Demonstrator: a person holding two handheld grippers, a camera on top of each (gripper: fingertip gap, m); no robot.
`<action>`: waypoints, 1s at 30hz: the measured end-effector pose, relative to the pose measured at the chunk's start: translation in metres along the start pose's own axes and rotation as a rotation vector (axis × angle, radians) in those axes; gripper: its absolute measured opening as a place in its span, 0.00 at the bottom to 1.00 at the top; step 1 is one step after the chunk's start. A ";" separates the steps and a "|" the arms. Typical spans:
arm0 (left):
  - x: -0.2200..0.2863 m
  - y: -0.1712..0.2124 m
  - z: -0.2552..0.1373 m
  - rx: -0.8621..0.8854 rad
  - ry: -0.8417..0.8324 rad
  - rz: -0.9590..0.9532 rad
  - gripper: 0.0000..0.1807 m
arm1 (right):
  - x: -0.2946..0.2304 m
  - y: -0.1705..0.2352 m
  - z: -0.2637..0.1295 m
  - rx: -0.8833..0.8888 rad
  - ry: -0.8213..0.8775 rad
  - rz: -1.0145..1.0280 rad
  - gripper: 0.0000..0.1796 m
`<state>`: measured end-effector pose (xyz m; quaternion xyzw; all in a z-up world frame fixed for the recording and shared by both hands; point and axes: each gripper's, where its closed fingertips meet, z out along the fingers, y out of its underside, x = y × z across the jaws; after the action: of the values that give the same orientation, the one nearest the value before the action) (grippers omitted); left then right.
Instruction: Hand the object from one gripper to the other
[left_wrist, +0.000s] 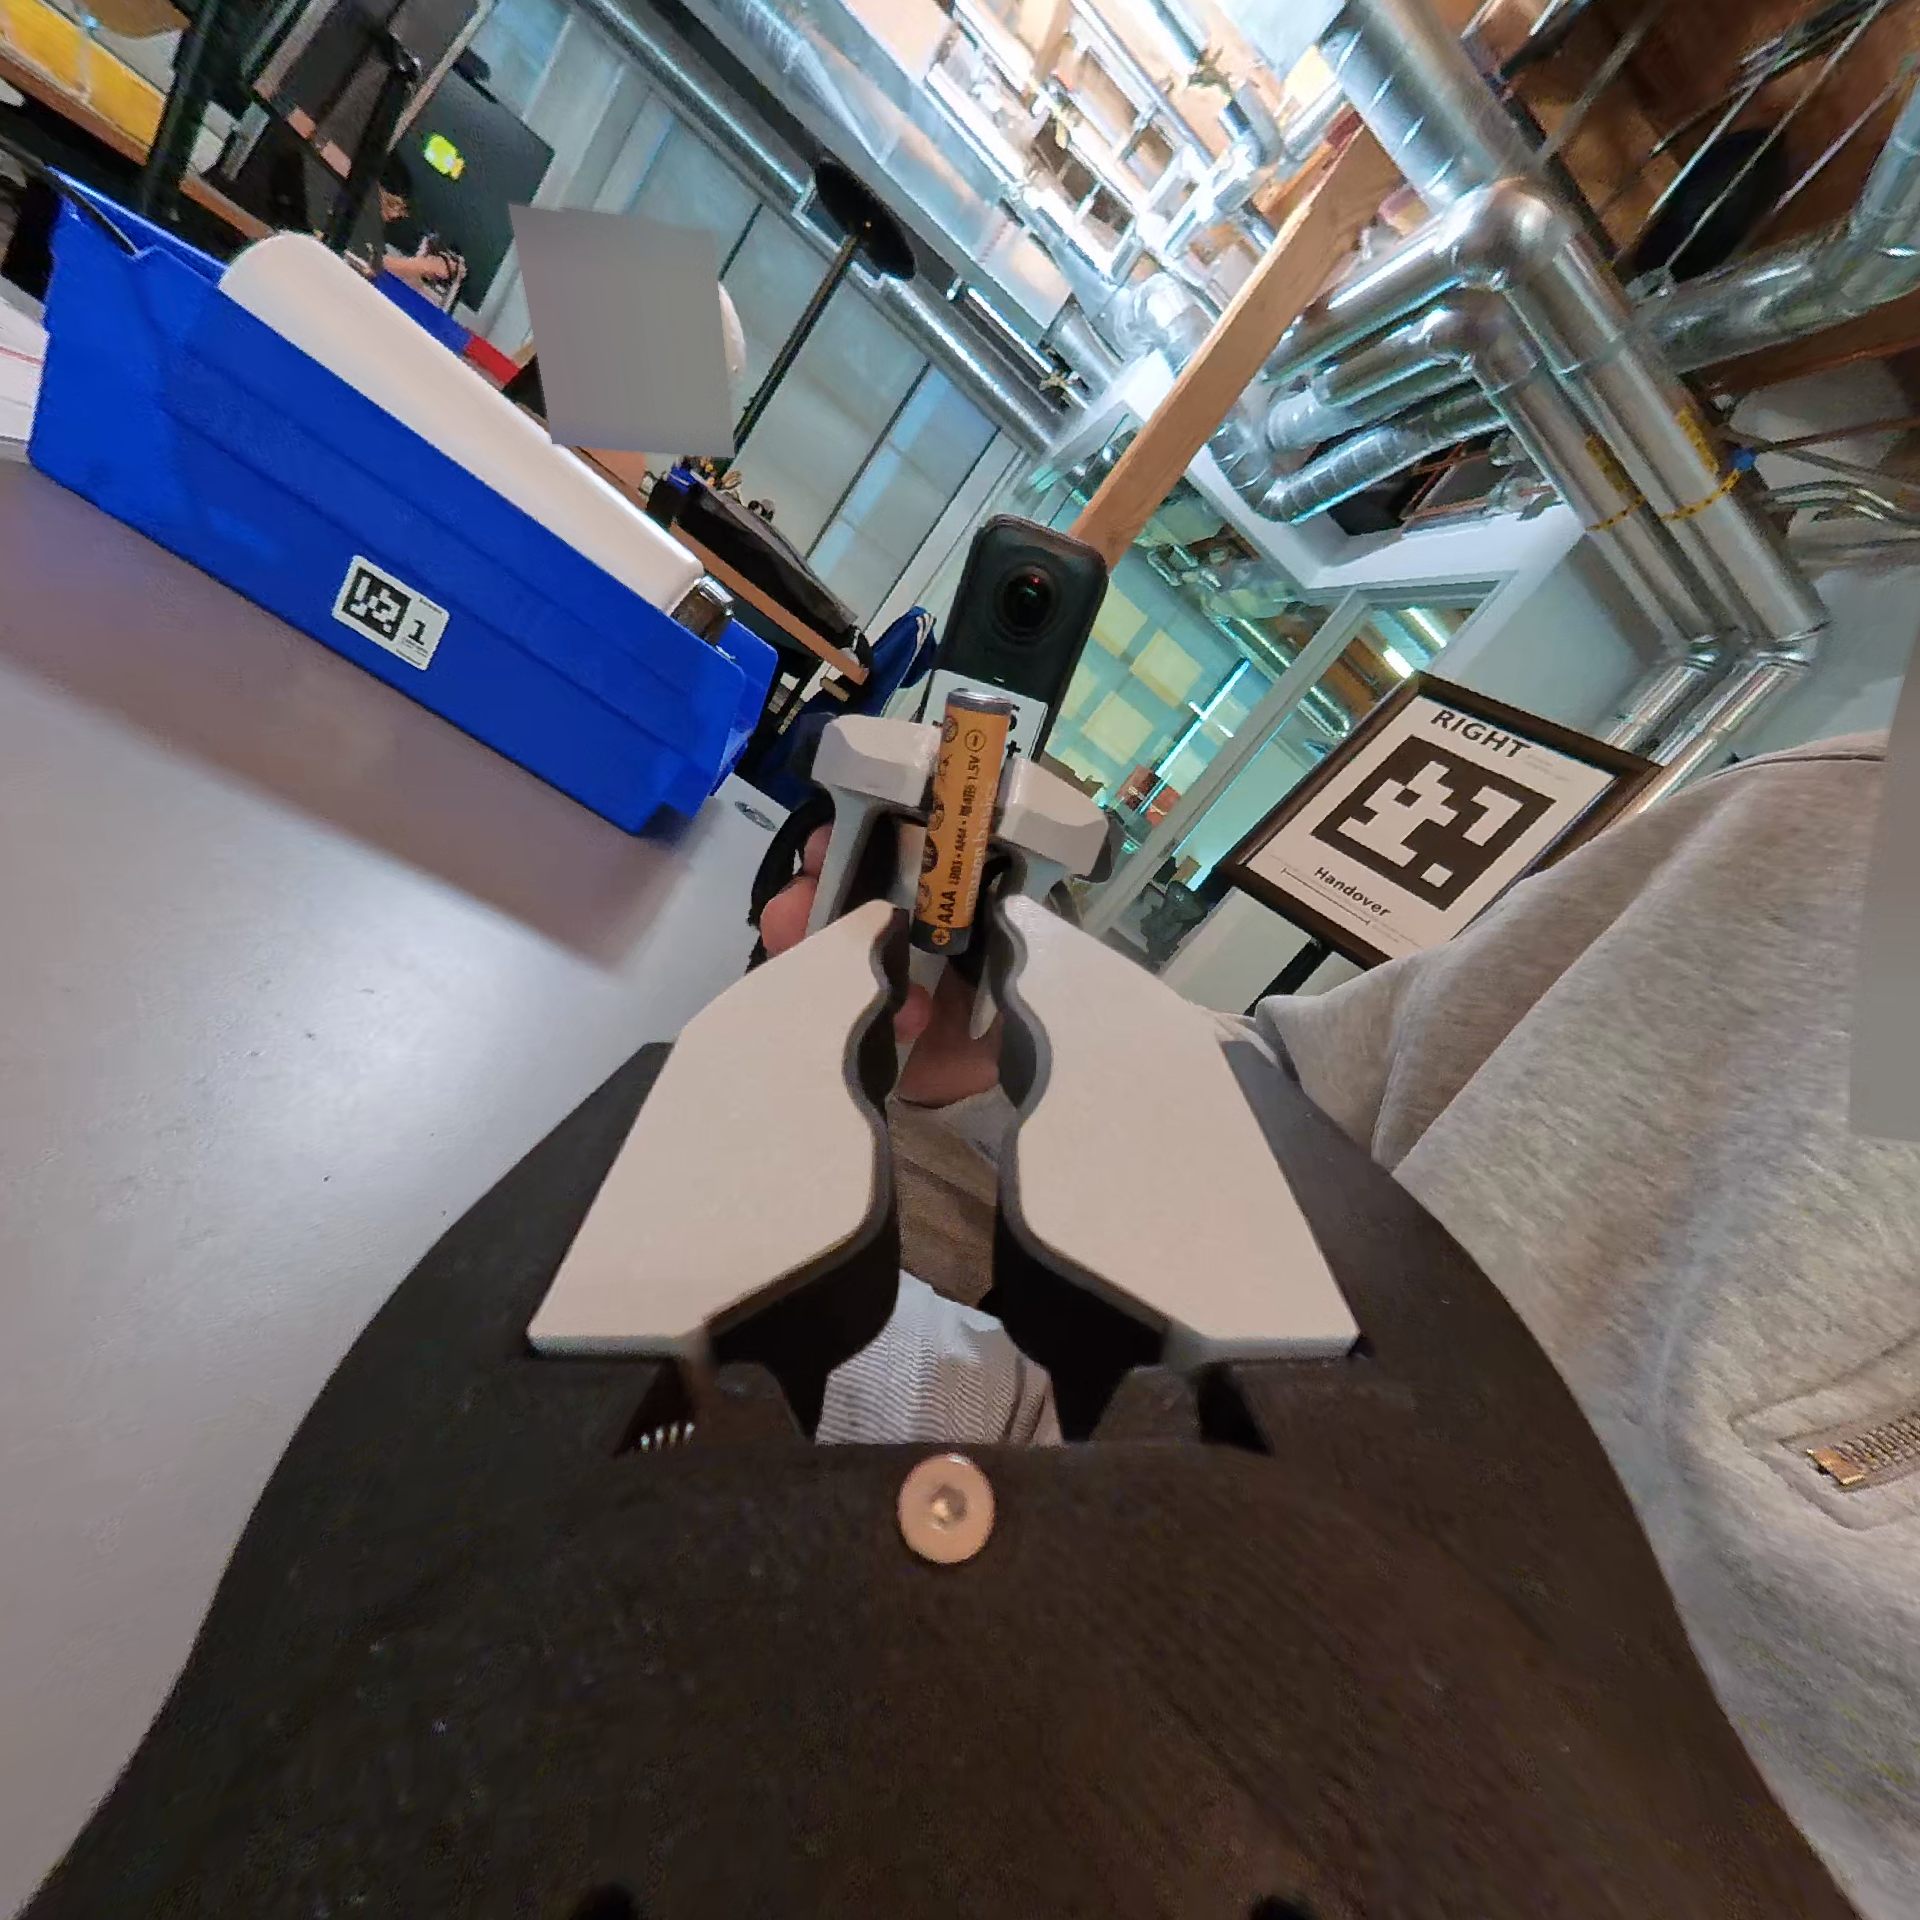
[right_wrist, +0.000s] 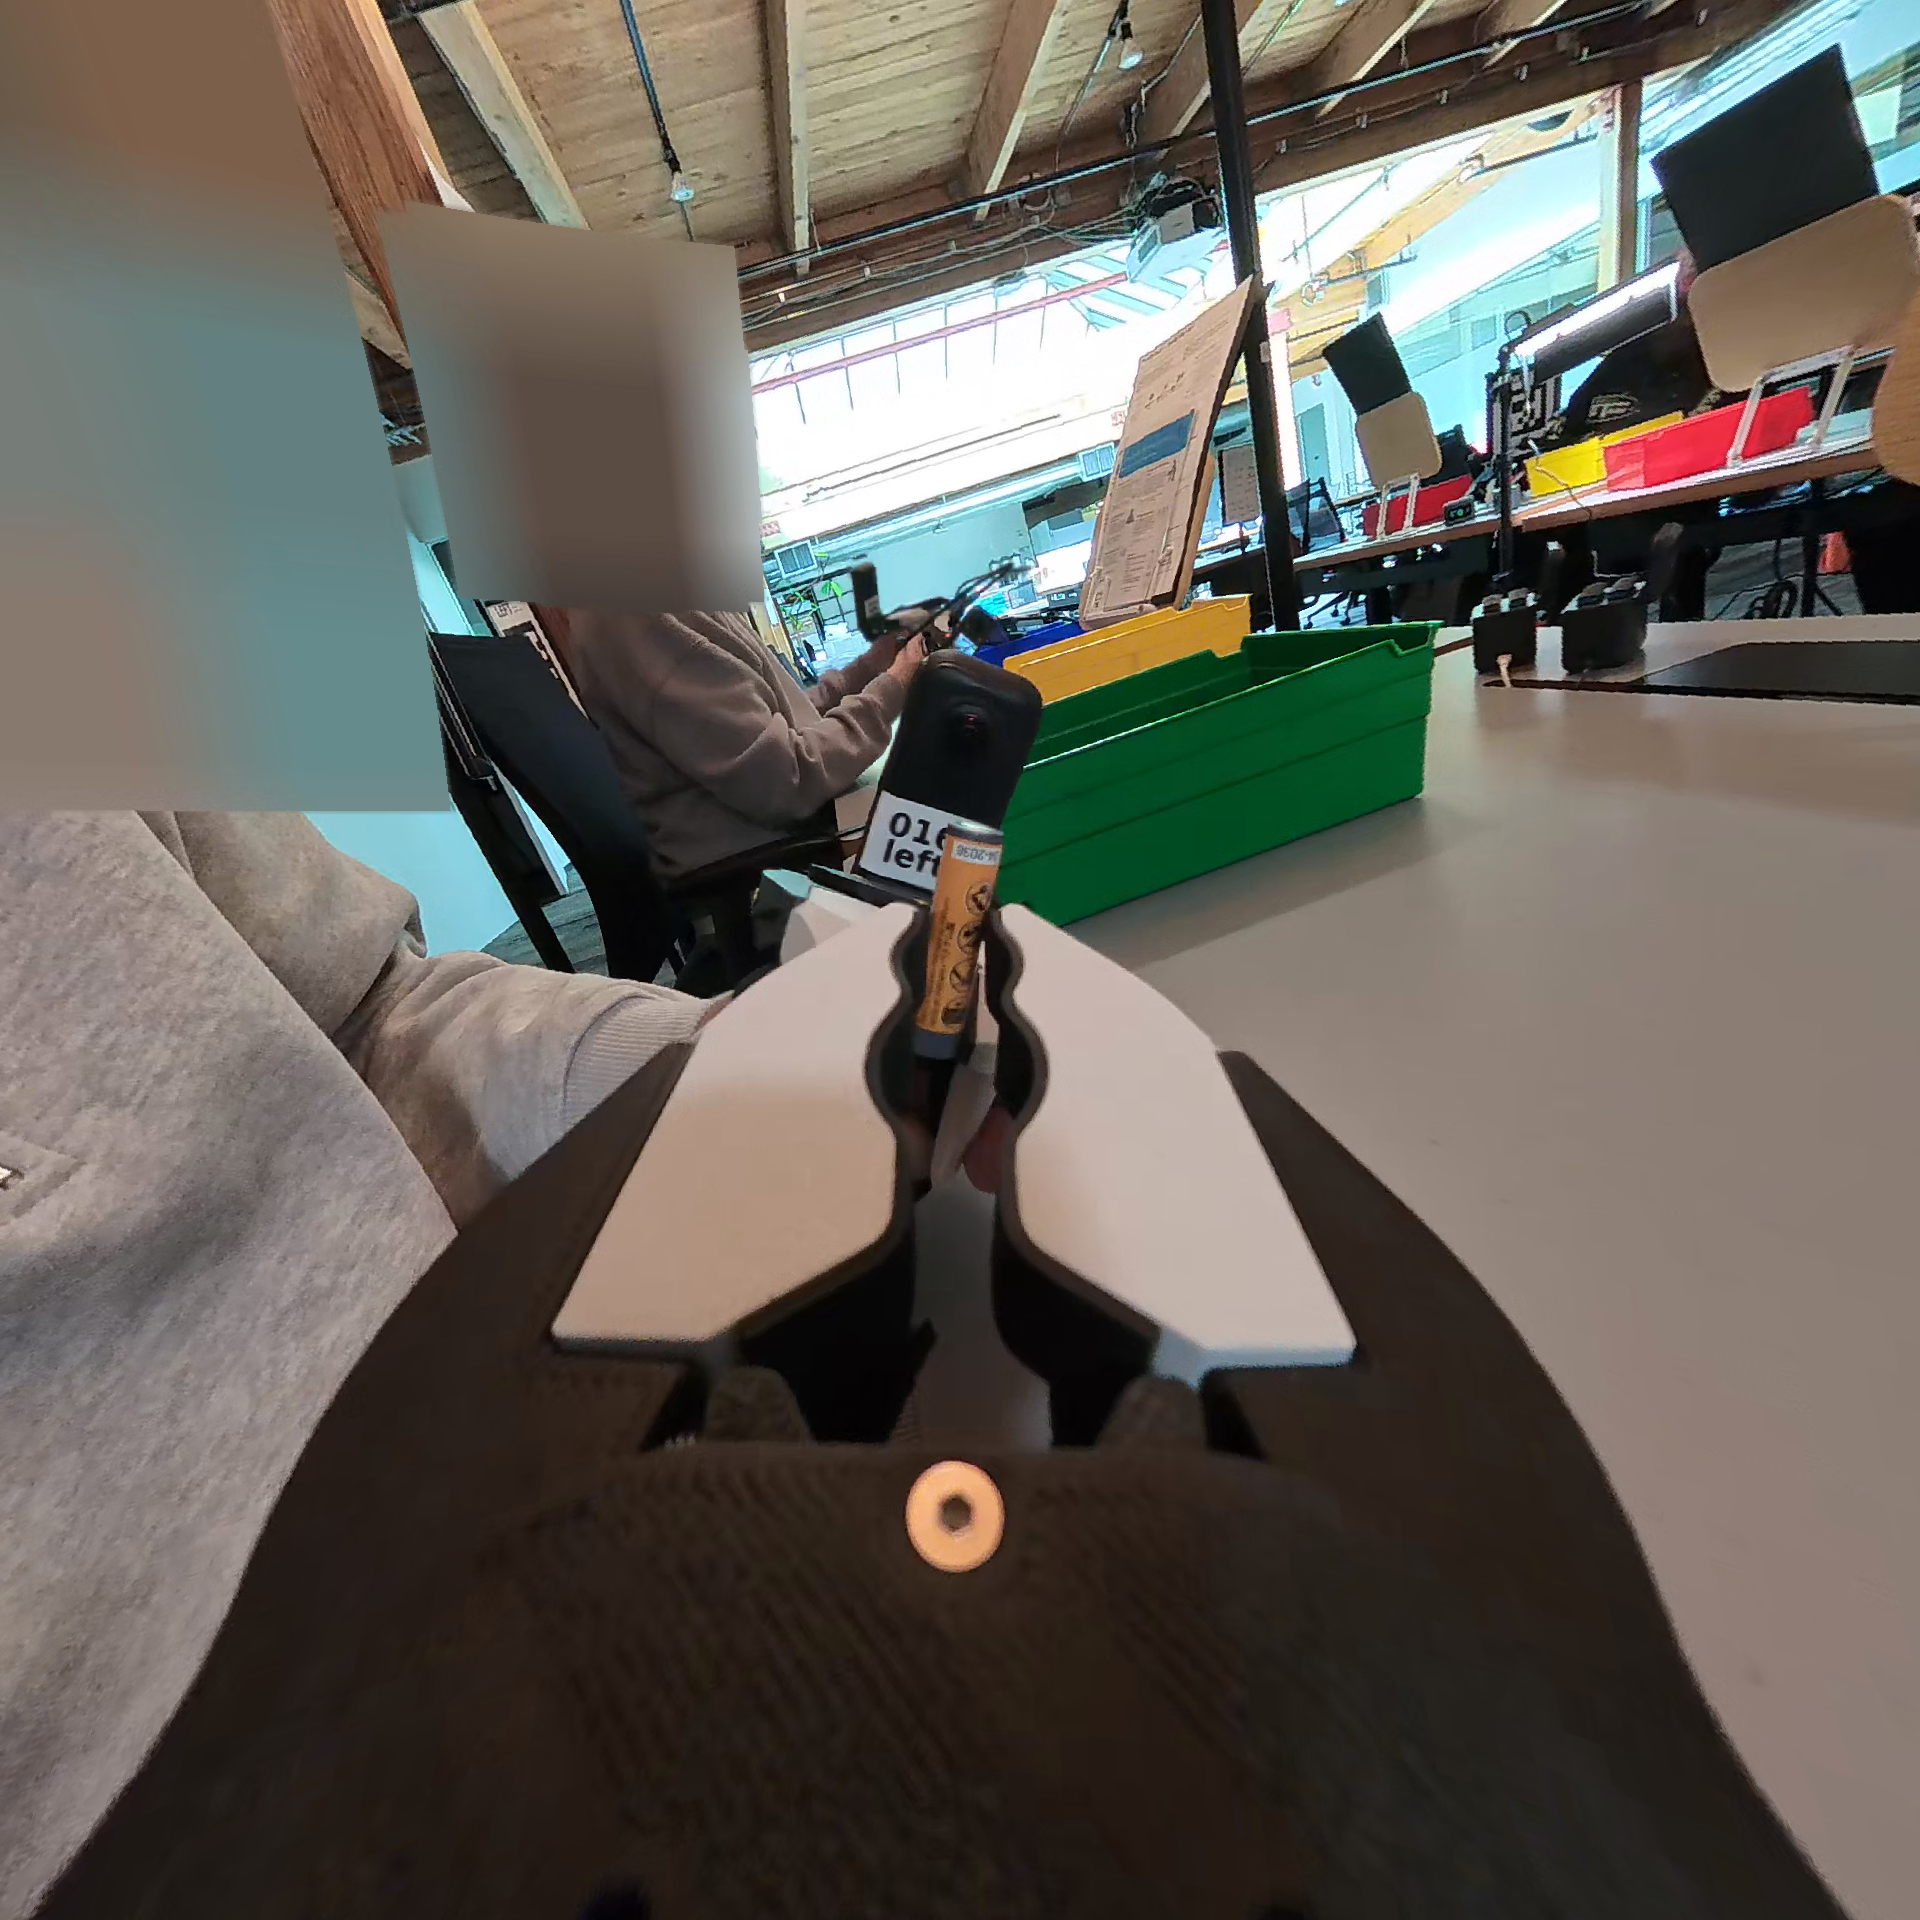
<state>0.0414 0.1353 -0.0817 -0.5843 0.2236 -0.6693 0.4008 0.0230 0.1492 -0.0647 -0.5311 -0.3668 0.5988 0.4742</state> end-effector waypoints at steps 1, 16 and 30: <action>-0.001 0.001 0.000 -0.005 -0.001 0.004 0.06 | -0.001 0.000 0.001 0.000 -0.002 -0.001 0.06; -0.006 0.006 -0.001 -0.063 -0.065 0.104 0.05 | 0.022 -0.031 -0.017 0.194 0.113 0.063 0.38; -0.008 0.010 0.001 -0.096 -0.101 0.188 0.05 | -0.006 -0.003 0.000 -0.030 0.021 -0.149 0.12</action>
<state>0.0452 0.1357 -0.0938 -0.6120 0.2887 -0.5872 0.4443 0.0231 0.1442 -0.0599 -0.5157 -0.4092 0.5508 0.5131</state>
